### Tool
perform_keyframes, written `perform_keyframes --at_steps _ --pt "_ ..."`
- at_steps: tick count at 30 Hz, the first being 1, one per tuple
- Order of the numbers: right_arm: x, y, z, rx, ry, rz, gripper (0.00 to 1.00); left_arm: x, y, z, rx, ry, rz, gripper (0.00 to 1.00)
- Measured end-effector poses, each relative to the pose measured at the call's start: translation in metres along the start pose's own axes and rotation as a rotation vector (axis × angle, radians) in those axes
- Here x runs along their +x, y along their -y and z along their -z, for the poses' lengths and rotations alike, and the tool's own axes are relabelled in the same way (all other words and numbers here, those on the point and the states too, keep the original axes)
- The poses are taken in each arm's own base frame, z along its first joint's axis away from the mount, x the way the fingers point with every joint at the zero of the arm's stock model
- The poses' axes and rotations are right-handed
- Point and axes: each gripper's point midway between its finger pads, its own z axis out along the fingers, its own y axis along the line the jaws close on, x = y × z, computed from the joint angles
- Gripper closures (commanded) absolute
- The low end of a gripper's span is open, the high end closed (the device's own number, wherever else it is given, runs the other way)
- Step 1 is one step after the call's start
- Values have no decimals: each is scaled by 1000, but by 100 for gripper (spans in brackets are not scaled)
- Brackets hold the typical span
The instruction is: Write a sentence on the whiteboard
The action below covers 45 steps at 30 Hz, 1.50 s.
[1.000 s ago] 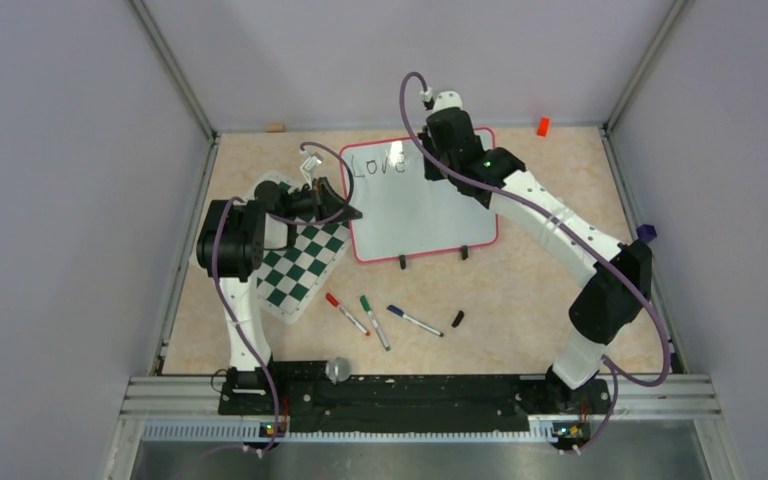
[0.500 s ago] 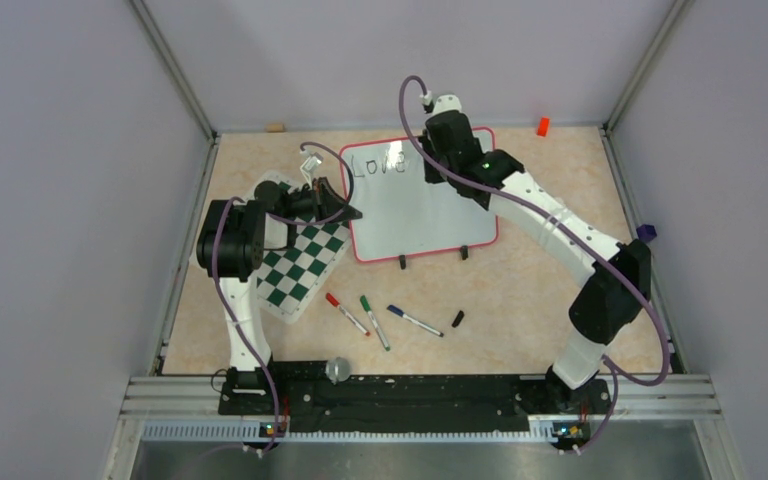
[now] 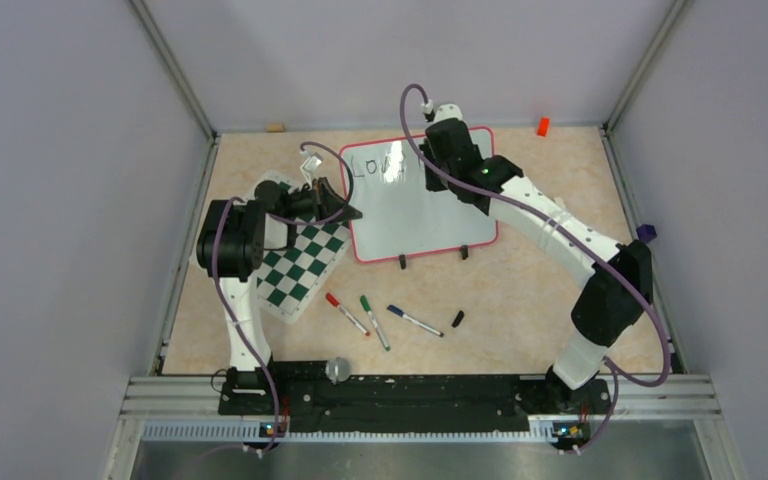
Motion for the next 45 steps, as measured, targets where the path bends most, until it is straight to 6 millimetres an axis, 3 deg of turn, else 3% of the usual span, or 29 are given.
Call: perform_keyframes --at_steps 45 --pt "-26 3 -2 13 44 7 100 0 0 0 0 0 -1 100"
